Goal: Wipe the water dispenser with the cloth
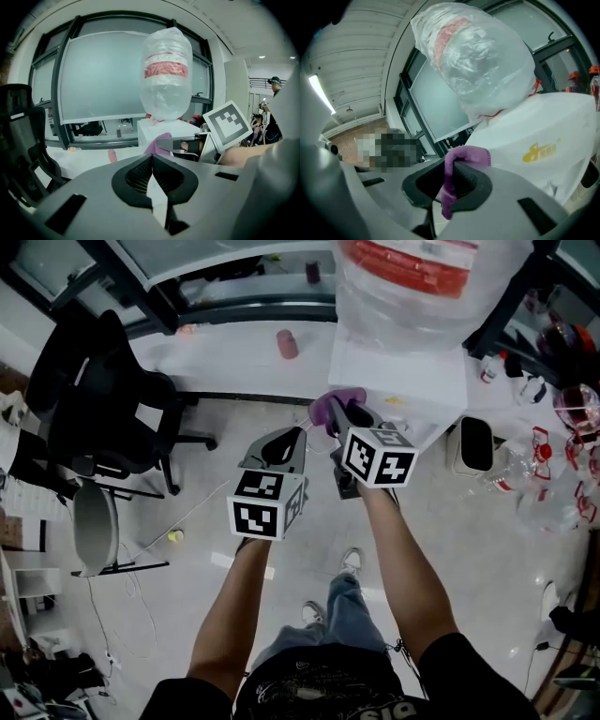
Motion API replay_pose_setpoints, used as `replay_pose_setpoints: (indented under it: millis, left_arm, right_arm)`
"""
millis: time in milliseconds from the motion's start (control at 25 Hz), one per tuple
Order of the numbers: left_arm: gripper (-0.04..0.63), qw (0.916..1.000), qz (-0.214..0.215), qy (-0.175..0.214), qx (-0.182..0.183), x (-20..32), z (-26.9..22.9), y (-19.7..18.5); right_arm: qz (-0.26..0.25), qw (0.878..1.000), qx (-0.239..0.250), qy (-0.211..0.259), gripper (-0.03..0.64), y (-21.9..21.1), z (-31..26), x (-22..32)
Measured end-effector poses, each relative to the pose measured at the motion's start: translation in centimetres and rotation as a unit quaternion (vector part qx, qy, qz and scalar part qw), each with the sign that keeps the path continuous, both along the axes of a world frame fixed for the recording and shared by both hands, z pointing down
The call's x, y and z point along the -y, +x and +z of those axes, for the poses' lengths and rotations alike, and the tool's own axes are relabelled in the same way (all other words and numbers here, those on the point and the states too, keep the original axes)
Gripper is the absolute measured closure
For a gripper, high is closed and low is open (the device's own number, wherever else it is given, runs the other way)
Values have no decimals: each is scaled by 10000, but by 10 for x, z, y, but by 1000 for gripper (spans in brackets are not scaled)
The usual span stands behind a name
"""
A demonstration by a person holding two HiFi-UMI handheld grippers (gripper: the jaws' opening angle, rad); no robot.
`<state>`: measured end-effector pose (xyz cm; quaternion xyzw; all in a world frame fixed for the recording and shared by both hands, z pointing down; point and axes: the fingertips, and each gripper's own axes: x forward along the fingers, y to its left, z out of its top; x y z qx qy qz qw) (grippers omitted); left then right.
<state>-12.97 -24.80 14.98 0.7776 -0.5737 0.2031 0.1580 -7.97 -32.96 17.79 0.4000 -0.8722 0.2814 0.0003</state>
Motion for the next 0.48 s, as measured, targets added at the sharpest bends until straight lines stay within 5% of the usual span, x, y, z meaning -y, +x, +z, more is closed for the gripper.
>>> replay_pose_setpoints:
  millis: [480]
  left_arm:
    - [569,9996,217,-135,119,23,8,33]
  right_arm:
    - [214,9995,192,-92,584,37,6,13]
